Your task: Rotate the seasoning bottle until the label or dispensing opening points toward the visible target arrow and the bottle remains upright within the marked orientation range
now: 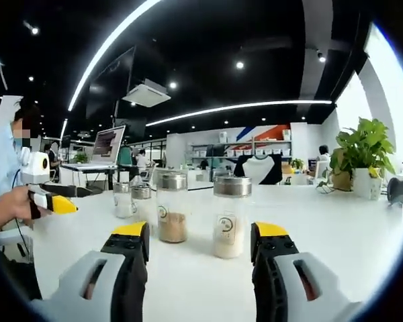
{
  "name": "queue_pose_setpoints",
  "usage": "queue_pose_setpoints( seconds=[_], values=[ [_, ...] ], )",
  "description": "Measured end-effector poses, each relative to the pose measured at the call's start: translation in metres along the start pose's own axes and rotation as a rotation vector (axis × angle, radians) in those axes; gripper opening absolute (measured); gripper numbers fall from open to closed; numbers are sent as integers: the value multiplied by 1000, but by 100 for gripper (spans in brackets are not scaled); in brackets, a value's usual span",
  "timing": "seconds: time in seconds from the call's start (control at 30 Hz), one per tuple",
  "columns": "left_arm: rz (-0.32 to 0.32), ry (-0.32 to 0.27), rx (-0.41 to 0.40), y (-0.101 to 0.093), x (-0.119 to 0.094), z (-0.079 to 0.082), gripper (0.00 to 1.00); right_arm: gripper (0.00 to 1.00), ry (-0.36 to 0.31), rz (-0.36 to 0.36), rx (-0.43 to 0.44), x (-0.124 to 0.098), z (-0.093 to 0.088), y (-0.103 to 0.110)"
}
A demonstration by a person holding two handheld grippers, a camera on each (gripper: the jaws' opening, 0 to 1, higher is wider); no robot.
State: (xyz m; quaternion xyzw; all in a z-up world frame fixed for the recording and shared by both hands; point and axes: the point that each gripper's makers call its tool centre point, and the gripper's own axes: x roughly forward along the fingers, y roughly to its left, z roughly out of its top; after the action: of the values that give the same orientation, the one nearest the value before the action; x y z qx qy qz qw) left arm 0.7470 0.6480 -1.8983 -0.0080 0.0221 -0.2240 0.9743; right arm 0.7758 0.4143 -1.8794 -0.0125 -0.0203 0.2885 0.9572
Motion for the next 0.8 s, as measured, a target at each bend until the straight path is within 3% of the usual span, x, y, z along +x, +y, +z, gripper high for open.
queue_pose_setpoints(
  seconds=[0.13, 0.3, 0.37, 0.5, 0.63, 0.8],
  values=[
    [-8, -7, 25, -14, -25, -5, 100, 73, 1, 35, -38, -21, 0, 22],
    [-21, -18, 15, -22, -47, -7, 100, 78, -30, 46, -36, -48, 6, 40],
    [-24, -25, 15, -25, -53, -5, 100, 83, -22, 47, -43, -52, 4, 44],
    [-31, -42, 19, -29, -61, 2, 100, 84, -1, 43, -70, -55, -1, 48],
    [-19, -42, 21, -25, -61, 5, 100, 94, -6, 49, -47, -54, 0, 49],
    [-4, -38, 14, -17, -60, 2, 100, 99, 2, 66, -60, -51, -4, 49]
  ],
)
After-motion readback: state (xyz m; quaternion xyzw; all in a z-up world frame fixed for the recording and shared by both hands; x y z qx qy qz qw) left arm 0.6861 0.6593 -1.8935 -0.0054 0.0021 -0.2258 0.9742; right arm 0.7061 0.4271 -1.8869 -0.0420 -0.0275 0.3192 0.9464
